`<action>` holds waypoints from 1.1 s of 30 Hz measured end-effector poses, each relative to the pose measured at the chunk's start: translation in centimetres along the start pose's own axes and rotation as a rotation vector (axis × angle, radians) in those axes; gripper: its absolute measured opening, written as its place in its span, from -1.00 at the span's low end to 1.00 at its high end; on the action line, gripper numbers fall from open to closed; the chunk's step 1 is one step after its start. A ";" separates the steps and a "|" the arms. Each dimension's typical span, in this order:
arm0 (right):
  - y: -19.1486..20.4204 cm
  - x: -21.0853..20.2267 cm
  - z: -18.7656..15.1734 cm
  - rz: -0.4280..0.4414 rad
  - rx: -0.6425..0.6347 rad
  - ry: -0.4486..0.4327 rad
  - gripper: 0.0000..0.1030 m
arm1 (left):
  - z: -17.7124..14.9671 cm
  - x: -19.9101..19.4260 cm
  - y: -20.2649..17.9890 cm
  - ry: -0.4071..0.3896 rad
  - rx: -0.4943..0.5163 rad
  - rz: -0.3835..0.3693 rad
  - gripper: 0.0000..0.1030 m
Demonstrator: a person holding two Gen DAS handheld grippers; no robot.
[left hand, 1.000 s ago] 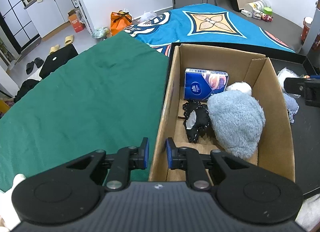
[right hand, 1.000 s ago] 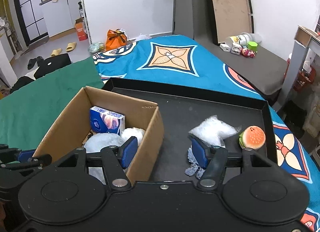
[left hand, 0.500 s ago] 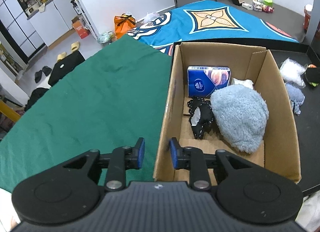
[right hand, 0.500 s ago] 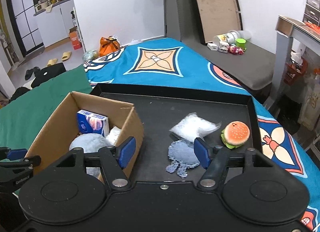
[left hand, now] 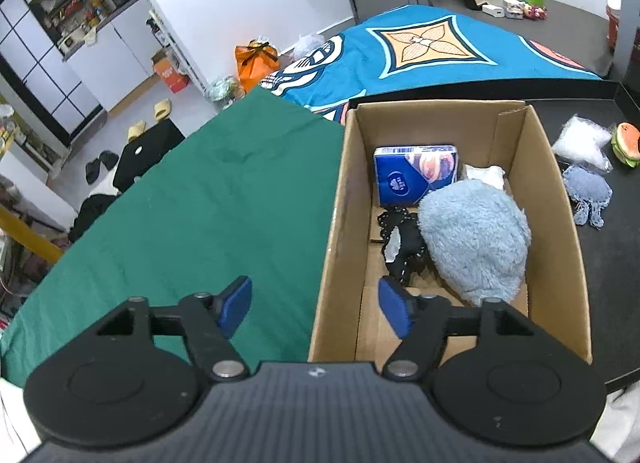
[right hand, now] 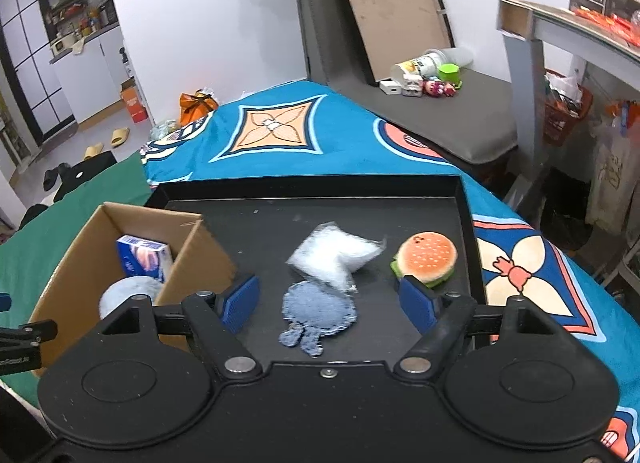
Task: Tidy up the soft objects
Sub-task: 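Move the right gripper to the hamburger plush and grasp it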
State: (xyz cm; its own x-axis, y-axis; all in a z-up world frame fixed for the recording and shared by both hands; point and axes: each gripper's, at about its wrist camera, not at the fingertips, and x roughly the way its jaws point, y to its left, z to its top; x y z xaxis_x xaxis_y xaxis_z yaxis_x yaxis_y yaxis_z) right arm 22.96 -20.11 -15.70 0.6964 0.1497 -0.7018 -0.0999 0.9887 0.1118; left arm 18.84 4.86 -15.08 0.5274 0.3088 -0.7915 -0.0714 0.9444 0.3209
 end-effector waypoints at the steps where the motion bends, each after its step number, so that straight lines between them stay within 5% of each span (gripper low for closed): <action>1: -0.4 0.2 0.0 -0.001 0.006 0.001 0.48 | 0.1 -0.1 -0.1 -0.003 0.003 0.003 0.40; 10: -3.8 2.1 0.8 -0.026 0.065 0.023 0.48 | 1.1 -0.3 -1.2 -0.003 0.008 0.015 0.56; 33: -7.6 8.4 0.0 0.031 0.162 0.091 0.50 | 3.0 1.8 -4.0 0.090 0.092 0.101 0.57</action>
State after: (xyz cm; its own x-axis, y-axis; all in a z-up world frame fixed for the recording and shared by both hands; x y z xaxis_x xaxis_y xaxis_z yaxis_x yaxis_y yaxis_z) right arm 29.55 -26.35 -22.49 0.6268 0.1879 -0.7562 0.0003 0.9704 0.2414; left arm 22.60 1.34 -16.25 0.4436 0.4140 -0.7949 -0.0404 0.8953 0.4437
